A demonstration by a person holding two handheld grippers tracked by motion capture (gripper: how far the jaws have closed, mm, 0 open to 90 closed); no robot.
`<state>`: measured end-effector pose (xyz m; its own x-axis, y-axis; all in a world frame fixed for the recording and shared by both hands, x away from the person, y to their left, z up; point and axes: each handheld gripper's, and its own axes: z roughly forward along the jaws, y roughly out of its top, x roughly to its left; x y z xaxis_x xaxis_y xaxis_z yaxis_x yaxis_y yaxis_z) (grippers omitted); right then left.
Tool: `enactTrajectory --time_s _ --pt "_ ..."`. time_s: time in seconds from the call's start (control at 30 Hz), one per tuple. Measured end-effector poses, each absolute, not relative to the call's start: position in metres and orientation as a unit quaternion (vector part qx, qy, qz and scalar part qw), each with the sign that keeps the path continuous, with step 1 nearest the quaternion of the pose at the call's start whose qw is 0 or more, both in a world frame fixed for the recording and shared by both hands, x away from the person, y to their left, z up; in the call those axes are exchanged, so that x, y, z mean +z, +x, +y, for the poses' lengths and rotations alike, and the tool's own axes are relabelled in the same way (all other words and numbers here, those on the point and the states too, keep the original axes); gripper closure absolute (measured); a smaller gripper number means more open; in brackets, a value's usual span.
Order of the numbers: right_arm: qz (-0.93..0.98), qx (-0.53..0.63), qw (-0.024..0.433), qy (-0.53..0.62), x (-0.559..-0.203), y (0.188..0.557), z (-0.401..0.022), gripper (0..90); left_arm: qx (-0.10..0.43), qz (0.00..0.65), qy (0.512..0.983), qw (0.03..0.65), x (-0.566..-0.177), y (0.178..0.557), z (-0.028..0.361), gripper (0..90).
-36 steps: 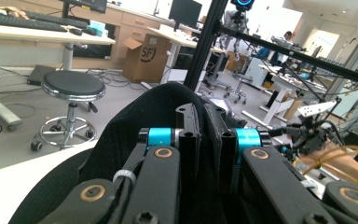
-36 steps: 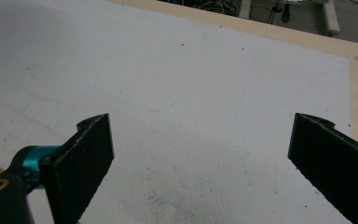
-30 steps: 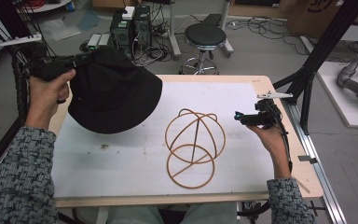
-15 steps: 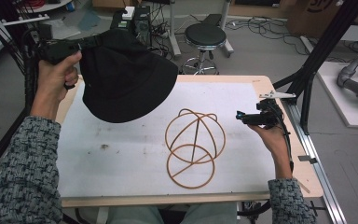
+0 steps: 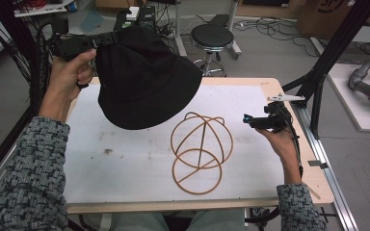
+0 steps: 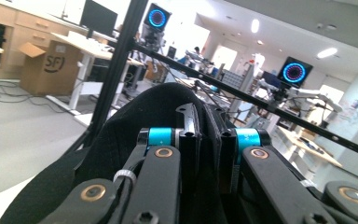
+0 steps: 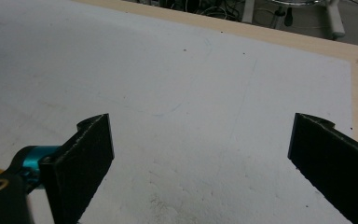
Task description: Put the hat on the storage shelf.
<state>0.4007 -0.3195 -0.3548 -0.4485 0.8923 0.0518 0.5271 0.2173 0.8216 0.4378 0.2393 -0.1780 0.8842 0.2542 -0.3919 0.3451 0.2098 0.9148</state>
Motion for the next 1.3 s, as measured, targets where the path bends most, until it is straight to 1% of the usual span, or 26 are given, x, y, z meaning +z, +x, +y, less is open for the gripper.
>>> enactTrajectory --time_s 0.27,0.3,0.4,0.9,1.3 --pt "0.747 0.409 0.225 0.473 -0.354 0.401 -0.32 6.4 -0.059 0.215 0.634 0.741 -0.172 0.432 0.218 84.4" --pt "0.747 0.409 0.225 0.473 -0.354 0.401 -0.32 6.4 -0.069 0.204 0.633 0.743 -0.17 0.43 0.212 84.3" --pt "0.748 0.41 0.225 0.472 -0.354 0.401 -0.32 6.4 -0.078 0.193 0.637 0.742 -0.166 0.427 0.205 84.3" --pt "0.748 0.41 0.225 0.471 -0.353 0.401 -0.319 6.4 -0.098 0.165 0.652 0.734 -0.158 0.412 0.18 84.3" --pt "0.746 0.411 0.225 0.472 -0.352 0.4 -0.319 6.4 -0.096 0.152 0.674 0.716 -0.161 0.404 0.157 84.3"
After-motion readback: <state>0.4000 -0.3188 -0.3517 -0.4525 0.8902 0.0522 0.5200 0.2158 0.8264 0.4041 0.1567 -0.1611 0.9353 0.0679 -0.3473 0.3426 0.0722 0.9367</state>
